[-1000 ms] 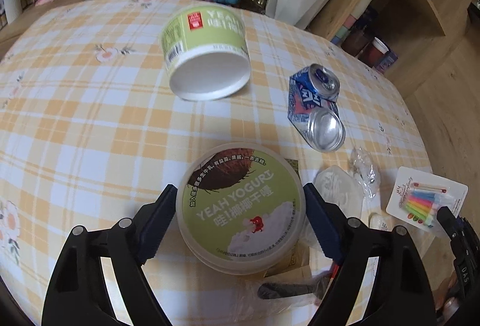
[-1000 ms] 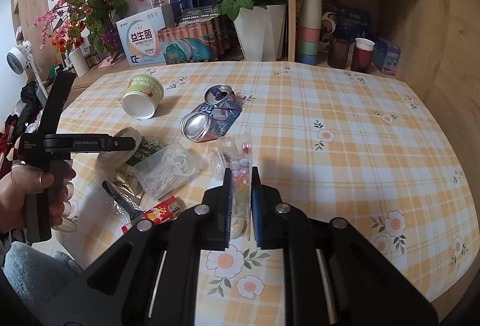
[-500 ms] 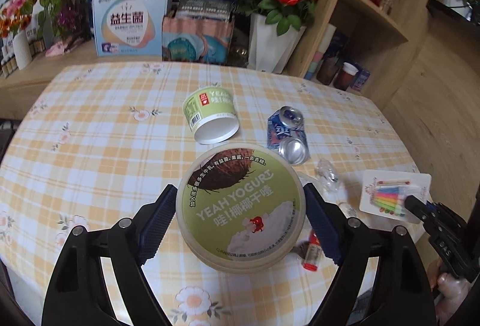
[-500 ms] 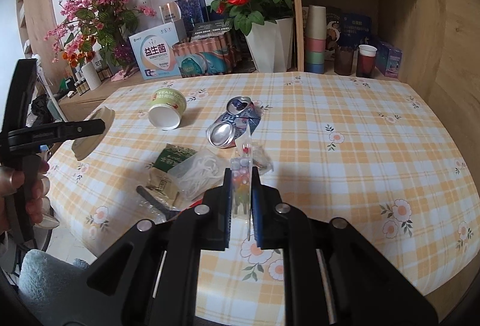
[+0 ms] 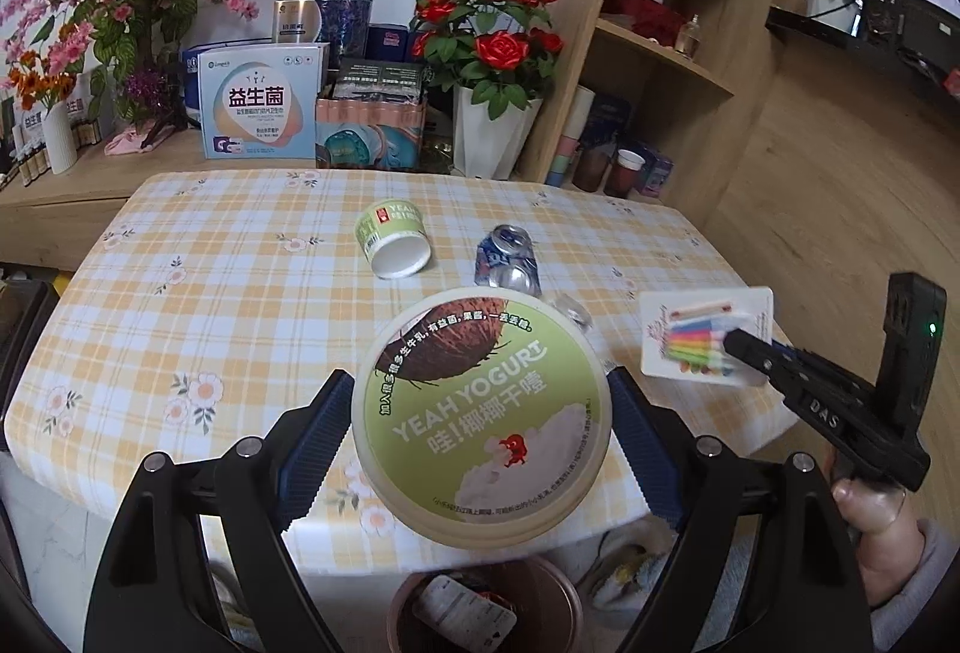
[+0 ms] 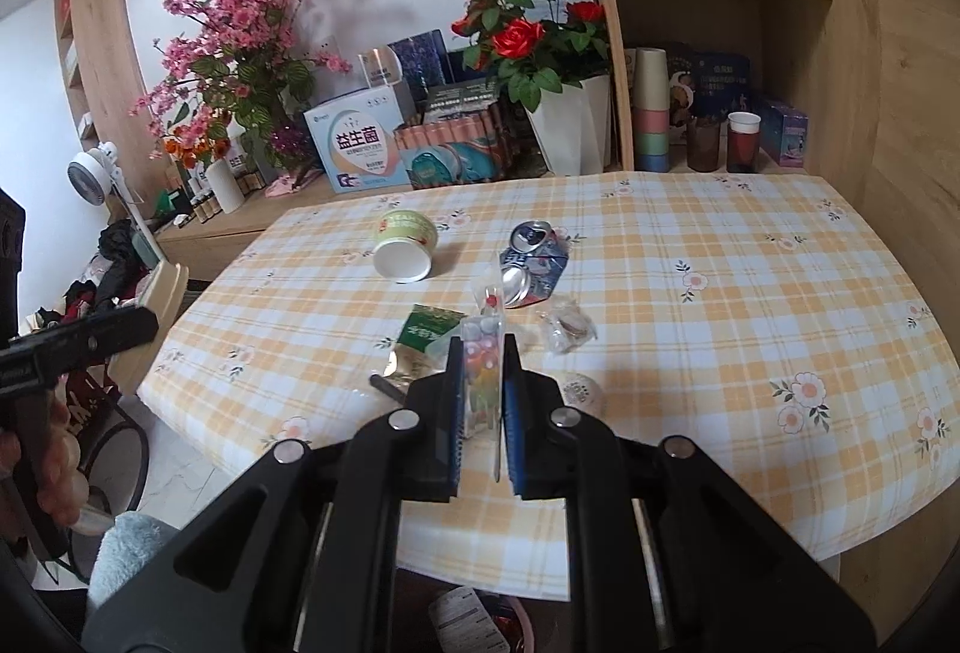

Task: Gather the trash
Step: 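Carry the yogurt tub over the basin and open the left tool while the right tool holds the card, then lower the card over the basin and open the right tool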

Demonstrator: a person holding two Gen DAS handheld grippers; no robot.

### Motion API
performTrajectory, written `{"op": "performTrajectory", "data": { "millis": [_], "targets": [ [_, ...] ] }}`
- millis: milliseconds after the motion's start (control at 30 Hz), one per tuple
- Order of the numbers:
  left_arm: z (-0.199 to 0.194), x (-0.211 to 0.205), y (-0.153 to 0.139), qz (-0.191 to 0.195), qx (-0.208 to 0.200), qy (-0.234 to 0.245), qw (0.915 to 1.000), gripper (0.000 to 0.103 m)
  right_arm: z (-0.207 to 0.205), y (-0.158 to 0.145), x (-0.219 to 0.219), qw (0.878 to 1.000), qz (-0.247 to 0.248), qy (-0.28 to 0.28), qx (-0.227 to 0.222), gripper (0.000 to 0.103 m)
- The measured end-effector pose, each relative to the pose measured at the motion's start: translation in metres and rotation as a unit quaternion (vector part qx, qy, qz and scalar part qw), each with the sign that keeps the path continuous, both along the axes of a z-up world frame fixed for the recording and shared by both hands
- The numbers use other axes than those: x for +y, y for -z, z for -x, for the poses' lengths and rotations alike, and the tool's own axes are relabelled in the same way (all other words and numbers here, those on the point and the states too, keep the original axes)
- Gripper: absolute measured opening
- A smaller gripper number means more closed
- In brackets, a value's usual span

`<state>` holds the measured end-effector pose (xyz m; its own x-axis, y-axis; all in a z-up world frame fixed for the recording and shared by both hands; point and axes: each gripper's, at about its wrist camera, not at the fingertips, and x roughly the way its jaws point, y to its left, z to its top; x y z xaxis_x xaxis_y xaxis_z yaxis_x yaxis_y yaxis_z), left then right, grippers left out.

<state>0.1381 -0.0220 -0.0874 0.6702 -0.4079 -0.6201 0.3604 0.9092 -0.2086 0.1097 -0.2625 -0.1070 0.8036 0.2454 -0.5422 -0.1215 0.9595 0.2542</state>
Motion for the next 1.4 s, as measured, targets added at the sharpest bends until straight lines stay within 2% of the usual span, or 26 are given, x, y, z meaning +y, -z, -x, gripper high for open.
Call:
{"op": "performTrajectory", "data": {
  "millis": [300,633,1100,1200,1400],
  "targets": [
    [0.057,-0.003,0.007,-0.003,0.010,0.028,0.9996,0.083,0.034,-0.015,0.016,1.000,0.003,-0.015,-0.017,0.015],
    [0.098,-0.019,0.037,-0.018,0.036,0.061,0.9974,0.083,0.065,-0.022,0.013,1.000,0.001,-0.008,-0.029,0.015],
    [0.106,-0.042,0.044,-0.030,0.043,0.095,0.9941,0.086,0.077,-0.017,0.011,1.000,0.002,-0.008,-0.026,0.015],
    [0.106,-0.041,0.044,-0.031,0.037,0.089,0.9949,0.094,0.076,-0.017,0.013,1.000,0.003,-0.011,-0.024,0.015],
    [0.101,-0.023,0.032,-0.027,0.015,0.046,0.9985,0.095,0.072,-0.015,0.019,1.000,0.007,-0.019,-0.018,0.015]
  ]
}}
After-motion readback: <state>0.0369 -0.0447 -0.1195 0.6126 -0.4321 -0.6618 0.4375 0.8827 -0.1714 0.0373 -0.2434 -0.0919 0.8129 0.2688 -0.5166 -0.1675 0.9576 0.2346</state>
